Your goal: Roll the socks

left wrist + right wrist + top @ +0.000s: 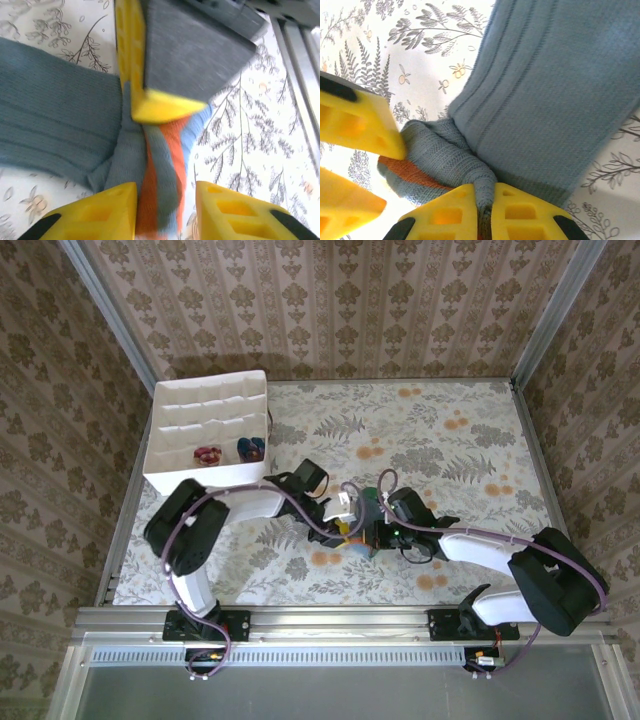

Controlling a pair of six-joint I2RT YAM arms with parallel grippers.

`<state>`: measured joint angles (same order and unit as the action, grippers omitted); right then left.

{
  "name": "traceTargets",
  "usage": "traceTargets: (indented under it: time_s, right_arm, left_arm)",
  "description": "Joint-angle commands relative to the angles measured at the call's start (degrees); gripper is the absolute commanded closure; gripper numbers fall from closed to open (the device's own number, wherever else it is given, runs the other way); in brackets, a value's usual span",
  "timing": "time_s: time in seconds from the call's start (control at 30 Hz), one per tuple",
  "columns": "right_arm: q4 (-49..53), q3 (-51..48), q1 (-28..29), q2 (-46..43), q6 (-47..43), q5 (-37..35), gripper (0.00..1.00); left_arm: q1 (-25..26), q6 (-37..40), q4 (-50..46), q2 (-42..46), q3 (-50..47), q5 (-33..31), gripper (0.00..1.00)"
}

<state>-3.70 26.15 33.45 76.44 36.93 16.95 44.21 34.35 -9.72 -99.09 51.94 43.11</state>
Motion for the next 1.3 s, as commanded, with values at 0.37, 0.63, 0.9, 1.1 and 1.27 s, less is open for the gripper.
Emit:
traceTargets:
  time_s: [0.37,0.63,0.9,1.1,1.27]
  right_arm:
    - [3.9,-2.4,-3.6,5.0,1.7,5.7,1.0]
    - [5.5,-1.4,-3.6,5.1,-0.6,7.9,1.0]
    - [6.7,-0.7,-3.6,3.8,-3.5,9.3,1.0]
    - [7.0,-0.8,-4.5,4.0,-3.8,9.5,1.0]
    - [6.6,-0.8,-4.7,5.0,-4.1,10.1,1.0]
  left_arm:
    - [5.3,10.0,29.5,9.2,-14.0,-12.5,0.49]
    - [5.9,14.9,18.0,3.7,-6.9,-11.4,0.48]
    - [6.0,14.7,2.7,-1.7,1.0,-7.7,0.75]
    - [6.4,13.3,4.1,-0.9,-2.1,-6.6,0.62]
    - [6.4,12.8,4.1,-0.7,-3.3,-5.8,0.63]
